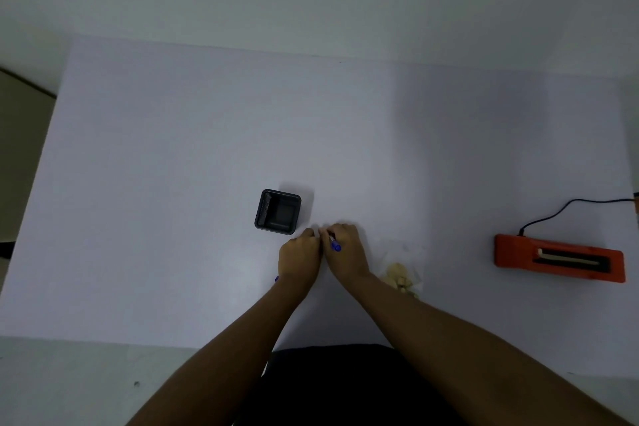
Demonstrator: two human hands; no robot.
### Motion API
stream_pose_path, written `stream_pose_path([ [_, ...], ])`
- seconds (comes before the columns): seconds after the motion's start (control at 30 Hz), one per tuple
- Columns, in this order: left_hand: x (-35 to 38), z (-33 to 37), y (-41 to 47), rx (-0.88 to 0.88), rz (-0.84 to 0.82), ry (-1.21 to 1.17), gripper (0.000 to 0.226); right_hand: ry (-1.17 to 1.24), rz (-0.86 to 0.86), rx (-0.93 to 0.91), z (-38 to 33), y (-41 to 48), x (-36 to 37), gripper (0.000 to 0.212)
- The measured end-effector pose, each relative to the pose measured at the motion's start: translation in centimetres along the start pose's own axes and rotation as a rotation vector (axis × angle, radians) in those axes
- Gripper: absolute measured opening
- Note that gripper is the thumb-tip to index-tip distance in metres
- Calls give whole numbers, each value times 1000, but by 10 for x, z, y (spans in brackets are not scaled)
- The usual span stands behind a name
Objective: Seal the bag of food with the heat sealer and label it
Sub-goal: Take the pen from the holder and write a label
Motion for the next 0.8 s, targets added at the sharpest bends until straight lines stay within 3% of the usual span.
stream_pose_path([
  [0.5, -4, 1, -1, -38, 17, -27, 18, -14, 43, 23, -7, -5, 0, 30],
  [0.8, -1, -2, -1, -38, 18, -52, 19, 37, -53, -22, -1, 0, 5, 31],
])
Point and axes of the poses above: each hand's wrist, its own y-axis towards the middle knuckle, its own x-axis out of the palm, z = x × y, the point moved 5 cm from there along y, towards the middle knuckle, and after that the axes turned 12 degrees about x, right-handed, at the moved point
